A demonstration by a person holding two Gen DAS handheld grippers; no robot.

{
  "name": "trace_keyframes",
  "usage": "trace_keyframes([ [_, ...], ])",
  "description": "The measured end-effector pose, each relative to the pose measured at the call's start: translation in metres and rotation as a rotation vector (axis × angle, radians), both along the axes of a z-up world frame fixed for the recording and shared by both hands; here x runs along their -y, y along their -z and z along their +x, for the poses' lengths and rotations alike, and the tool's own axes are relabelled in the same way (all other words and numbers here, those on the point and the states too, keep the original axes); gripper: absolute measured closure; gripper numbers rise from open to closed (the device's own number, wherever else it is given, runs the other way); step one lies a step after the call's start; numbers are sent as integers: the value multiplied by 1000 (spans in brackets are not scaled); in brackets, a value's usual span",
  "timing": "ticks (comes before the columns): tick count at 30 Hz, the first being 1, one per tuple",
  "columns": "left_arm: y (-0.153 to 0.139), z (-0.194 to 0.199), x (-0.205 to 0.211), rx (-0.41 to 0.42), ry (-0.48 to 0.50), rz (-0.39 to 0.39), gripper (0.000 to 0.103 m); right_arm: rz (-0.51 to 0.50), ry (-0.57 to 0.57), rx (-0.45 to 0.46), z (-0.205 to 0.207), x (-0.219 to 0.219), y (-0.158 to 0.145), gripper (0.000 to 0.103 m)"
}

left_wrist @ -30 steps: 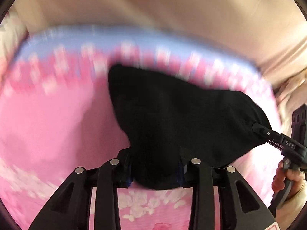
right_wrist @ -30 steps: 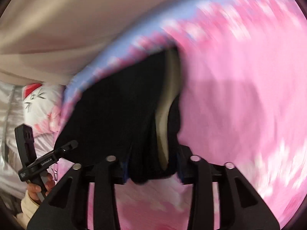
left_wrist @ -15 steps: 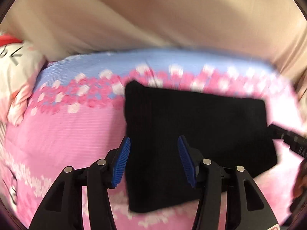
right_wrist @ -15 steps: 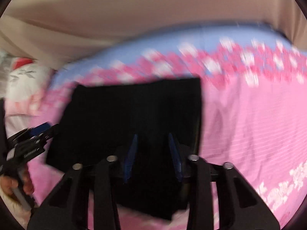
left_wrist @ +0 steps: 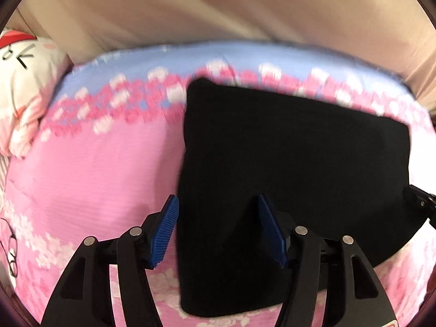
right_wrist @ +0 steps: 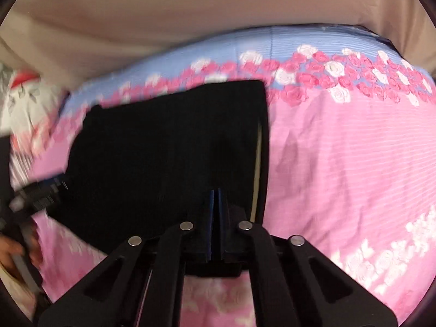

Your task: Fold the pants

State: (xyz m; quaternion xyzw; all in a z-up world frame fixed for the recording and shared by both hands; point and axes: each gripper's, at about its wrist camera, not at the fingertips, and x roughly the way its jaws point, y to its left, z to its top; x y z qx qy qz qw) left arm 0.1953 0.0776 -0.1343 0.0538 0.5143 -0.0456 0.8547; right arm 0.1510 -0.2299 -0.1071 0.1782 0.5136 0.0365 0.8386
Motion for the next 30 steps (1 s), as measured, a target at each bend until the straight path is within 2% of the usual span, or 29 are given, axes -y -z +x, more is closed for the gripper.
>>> trace_keyframes([
  [2, -4, -4, 4, 11, -4, 11, 42, 21, 58, 18, -5, 6, -19, 96],
  [5, -23, -6, 4, 10, -11, -20, 43, -12, 77, 66, -25, 5, -53, 95],
  [10, -71, -25, 10, 59, -1, -9, 43, -26, 84, 74, -50, -2, -90, 94],
  [12, -89, -35, 14, 77, 1, 4, 40, -54, 69, 92, -58, -13, -103, 94],
  [14, -106, -45, 18, 104, -1, 28, 31, -79, 54, 103, -61, -22, -114, 93],
  [15, -114, -50, 20, 118, 2, 38, 30, -96, 49, 111, -64, -27, -119, 93],
  [17, -127, -59, 23, 139, 1, 56, 25, -102, 50, 132, -67, -34, -128, 74],
  [18, -134, -64, 25, 152, 6, 63, 22, -129, 59, 153, -70, -40, -135, 44],
  [19, -140, -68, 25, 162, 6, 66, 21, -153, 68, 172, -73, -43, -140, 25],
  [22, -150, -76, 26, 169, 9, 61, 19, -223, 64, 229, -80, -60, -156, 25],
  [24, -156, -80, 26, 172, 16, 64, 17, -240, 71, 243, -84, -67, -161, 17],
  [25, -159, -83, 26, 178, 19, 69, 17, -244, 77, 249, -86, -70, -163, 9],
  [30, -164, -98, 25, 187, 2, 153, 17, -270, 79, 255, -95, -83, -167, 9],
])
